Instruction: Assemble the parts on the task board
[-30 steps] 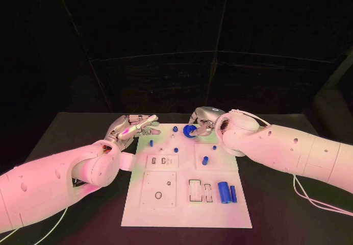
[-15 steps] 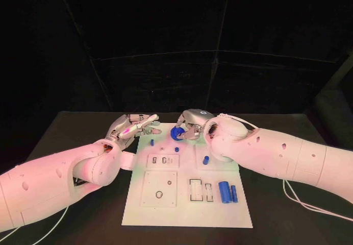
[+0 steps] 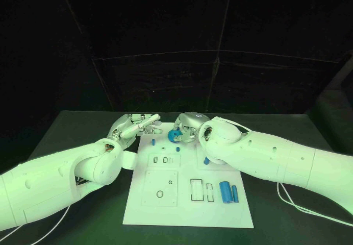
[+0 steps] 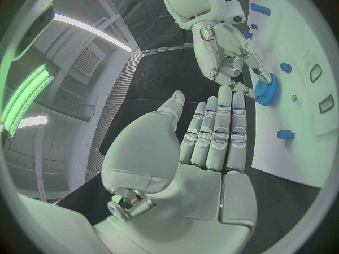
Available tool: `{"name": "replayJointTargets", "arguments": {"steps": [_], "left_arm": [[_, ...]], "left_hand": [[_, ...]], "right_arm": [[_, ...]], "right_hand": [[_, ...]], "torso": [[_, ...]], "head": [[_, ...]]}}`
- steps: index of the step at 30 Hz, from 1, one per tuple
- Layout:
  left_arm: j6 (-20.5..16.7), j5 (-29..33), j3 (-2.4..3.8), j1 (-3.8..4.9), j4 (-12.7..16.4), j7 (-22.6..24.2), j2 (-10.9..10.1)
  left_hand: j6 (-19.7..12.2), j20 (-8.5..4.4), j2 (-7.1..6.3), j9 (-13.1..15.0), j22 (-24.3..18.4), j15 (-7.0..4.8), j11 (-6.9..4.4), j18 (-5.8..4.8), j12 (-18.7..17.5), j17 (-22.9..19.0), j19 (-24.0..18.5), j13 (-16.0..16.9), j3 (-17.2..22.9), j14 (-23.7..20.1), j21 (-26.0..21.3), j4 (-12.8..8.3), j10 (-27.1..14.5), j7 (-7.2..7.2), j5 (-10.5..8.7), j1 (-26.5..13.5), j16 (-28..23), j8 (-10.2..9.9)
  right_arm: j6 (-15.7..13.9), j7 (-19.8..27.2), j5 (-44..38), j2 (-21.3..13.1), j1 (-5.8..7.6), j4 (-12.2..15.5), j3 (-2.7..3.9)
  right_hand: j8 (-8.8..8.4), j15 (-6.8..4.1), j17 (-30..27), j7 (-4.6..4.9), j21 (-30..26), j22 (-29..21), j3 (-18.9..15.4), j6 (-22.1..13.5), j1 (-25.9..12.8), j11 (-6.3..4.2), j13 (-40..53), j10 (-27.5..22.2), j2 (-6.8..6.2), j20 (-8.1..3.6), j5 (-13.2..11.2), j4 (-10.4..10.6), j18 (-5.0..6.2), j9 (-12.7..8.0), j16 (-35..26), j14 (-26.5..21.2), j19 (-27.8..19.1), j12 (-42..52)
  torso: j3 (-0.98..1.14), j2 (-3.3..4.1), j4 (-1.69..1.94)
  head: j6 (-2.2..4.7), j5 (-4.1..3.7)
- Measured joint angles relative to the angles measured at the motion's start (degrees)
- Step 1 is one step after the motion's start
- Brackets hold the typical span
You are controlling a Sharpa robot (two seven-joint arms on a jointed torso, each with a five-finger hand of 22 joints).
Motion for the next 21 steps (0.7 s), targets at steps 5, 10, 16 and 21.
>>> {"name": "replayJointTargets", "arguments": {"steps": [5, 10, 16, 21], "left_arm": [[0.0, 0.0, 0.0, 0.0, -0.1, 0.0, 0.0], [0.0, 0.0, 0.0, 0.0, -0.2, 0.0, 0.2], [0.1, 0.0, 0.0, 0.0, -0.3, 0.0, 0.3], [0.1, 0.0, 0.0, 0.0, -0.4, 0.0, 0.3]], "left_hand": [[0.0, 0.0, 0.0, 0.0, 0.0, 0.0, 0.0, 0.0, 0.0, 0.0, 0.0, 0.0, 0.0, 0.0, 0.0, 0.0, 0.0, 0.0, 0.0, 0.0, 0.0, 0.0], [0.0, 0.0, 0.0, 0.0, 0.0, 0.0, 0.0, 0.0, 0.0, 0.0, 0.0, 0.0, 0.0, 0.0, 0.0, 0.0, 0.0, 0.0, 0.0, 0.0, 0.0, 0.0], [0.0, 0.0, 0.0, 0.0, 0.0, 0.0, 0.0, 0.0, 0.0, 0.0, 0.0, 0.0, 0.0, 0.0, 0.0, 0.0, 0.0, 0.0, 0.0, 0.0, 0.0, 0.0], [0.0, 0.0, 0.3, 0.0, 0.0, 0.0, 0.0, 0.0, -0.2, 0.1, 0.0, 0.0, 0.0, 0.0, 0.0, 0.0, 0.0, 0.0, 0.0, 0.3, 0.0, 0.0]], "right_arm": [[-0.7, -0.2, -0.7, 0.3, -0.02, -0.8, 0.01], [-1.3, -0.6, -1.3, 0.5, -0.16, -1.4, -0.04], [-1.1, -1.0, -1.7, 0.9, -0.27, -1.8, -0.1], [-0.6, -1.3, -1.8, 0.9, -0.3, -2.1, -0.13]], "right_hand": [[-0.02, 0.0, 0.0, -0.01, 0.0, 0.0, 0.2, 0.0, -0.1, 0.0, 0.0, 0.0, -0.09, 0.0, 0.0, -0.2, 0.0, 0.0, 0.0, 0.0, 0.0, 0.0], [-0.62, 0.0, 0.0, -0.05, 0.0, 0.0, 0.3, 0.0, -0.8, 0.0, 0.0, 0.0, -0.77, 0.0, 0.0, -0.3, 0.0, -0.2, 0.0, 0.0, 0.0, 0.0], [-2.08, 0.0, 0.0, 0.01, 0.0, 0.1, 0.0, -2.3, -2.7, 0.44, 0.0, 0.0, -2.05, 0.0, -0.6, 0.3, 0.0, 0.1, 0.0, 0.0, 0.0, -0.6], [-3.77, 0.46, 0.0, 0.62, 0.0, 0.1, -2.5, -5.2, -5.5, 1.05, 0.0, -0.6, -3.48, 0.33, -0.1, 2.2, 0.01, -0.1, 0.0, 0.0, 0.1, -1.1]], "torso": [[0.03, 0.0, -0.05], [0.06, 0.0, -0.13], [0.06, 0.01, -0.14], [0.05, 0.01, -0.14]], "head": [[0.08, 0.17], [0.08, 0.25], [-0.02, 0.13], [-0.03, 0.1]]}}
